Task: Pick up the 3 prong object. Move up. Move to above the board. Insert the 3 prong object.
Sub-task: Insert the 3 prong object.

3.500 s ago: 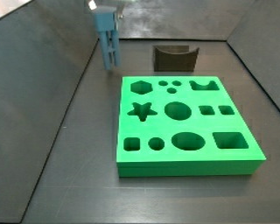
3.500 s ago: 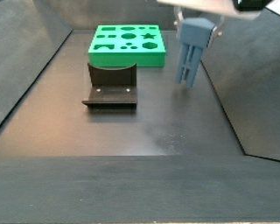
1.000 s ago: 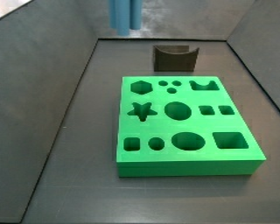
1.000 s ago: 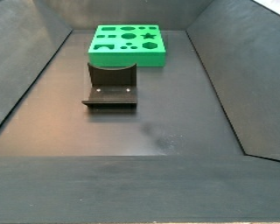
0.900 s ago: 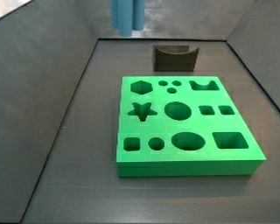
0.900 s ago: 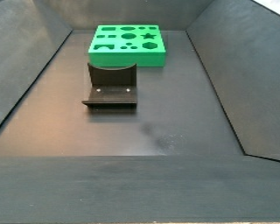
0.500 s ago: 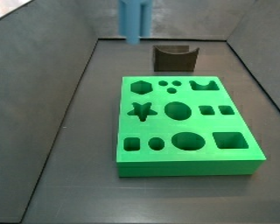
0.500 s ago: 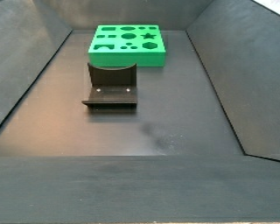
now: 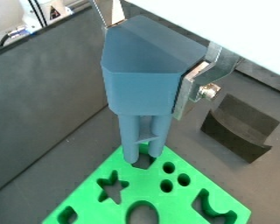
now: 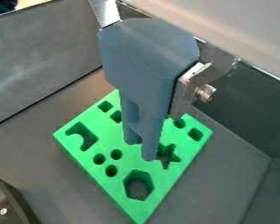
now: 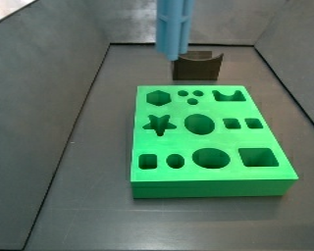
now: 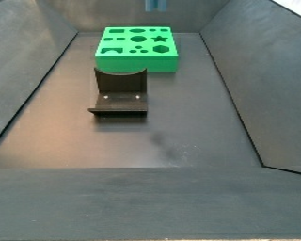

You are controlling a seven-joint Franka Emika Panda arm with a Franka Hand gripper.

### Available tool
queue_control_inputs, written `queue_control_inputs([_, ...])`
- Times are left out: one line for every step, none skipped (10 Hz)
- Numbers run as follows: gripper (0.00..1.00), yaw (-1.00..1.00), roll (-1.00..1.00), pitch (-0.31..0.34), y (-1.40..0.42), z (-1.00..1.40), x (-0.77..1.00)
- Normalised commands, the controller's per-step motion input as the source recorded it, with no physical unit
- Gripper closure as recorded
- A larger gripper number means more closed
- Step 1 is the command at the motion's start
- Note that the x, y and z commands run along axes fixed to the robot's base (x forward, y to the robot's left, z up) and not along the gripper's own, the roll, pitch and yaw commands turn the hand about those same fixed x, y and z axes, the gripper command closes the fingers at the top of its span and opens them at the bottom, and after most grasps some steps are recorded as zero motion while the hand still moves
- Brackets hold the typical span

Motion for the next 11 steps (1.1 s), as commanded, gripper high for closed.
queue_control_inputs([1.0,0.26,-0.08,-0.026,0.27,-0.23,0.15])
queue_control_inputs([1.0,0.11,-0.03,-0.046,0.0,-0.09,0.03])
queue_control_inputs([1.0,0.03,0.0,0.0,-0.02,0.0,-0.01])
queue_control_inputs([1.0,0.01,0.03,-0.034,-0.02,-0.05,-0.15])
queue_control_inputs([1.0,0.0,0.09,-0.091,-0.13,-0.09,-0.03])
queue_control_inputs([1.0,0.0,0.32,-0.136,-0.13,-0.18,-0.01])
queue_control_inputs([1.0,0.0,0.28,-0.126,-0.12,-0.18,0.0])
queue_control_inputs([1.0,0.0,0.22,-0.13,-0.1,-0.25,0.0])
queue_control_inputs([1.0,0.0,0.2,-0.13,-0.02,-0.31,0.04])
queue_control_inputs([1.0,-0.05,0.19,-0.071,0.0,-0.24,0.19])
queue_control_inputs([1.0,-0.06,0.14,-0.004,0.18,-0.11,0.35])
